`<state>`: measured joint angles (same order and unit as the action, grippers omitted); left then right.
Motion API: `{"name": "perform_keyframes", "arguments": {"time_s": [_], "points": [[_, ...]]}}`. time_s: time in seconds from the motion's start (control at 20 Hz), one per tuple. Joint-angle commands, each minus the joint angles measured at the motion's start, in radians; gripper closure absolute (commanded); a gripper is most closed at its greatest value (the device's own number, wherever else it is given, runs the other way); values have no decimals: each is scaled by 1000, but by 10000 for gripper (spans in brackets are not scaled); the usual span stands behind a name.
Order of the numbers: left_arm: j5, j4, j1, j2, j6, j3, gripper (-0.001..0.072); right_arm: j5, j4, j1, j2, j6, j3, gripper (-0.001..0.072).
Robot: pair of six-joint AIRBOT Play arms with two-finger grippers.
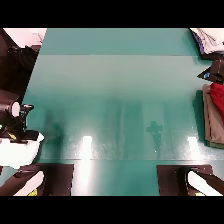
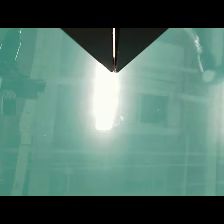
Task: Fold the shirts.
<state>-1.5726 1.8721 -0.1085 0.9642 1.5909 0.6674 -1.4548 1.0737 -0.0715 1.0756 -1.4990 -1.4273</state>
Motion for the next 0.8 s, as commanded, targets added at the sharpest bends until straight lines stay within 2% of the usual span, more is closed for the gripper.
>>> {"name": "perform_keyframes", "arguments": {"time_s": [0.0,0.1,0.25,0.35,0.5,0.65,0.75], "points": [[50,2,-6,-1,7,-13,682,0,-1,1,0,2,0,697],[57,-33,-3,-2,-3,95,683,19,-1,1,0,2,0,697],[111,-159,101,-2,-40,433,683,52,-10,-10,-1,1,-3,697],[201,-311,220,-1,-130,675,683,50,-9,-14,-1,0,-29,697],[375,-557,405,2,-304,919,683,70,-9,-14,0,0,-102,697],[486,-694,562,33,-386,1011,682,110,-8,-14,0,0,-189,697],[476,-726,640,90,-437,1048,682,122,-8,-14,0,0,-240,697]]}}
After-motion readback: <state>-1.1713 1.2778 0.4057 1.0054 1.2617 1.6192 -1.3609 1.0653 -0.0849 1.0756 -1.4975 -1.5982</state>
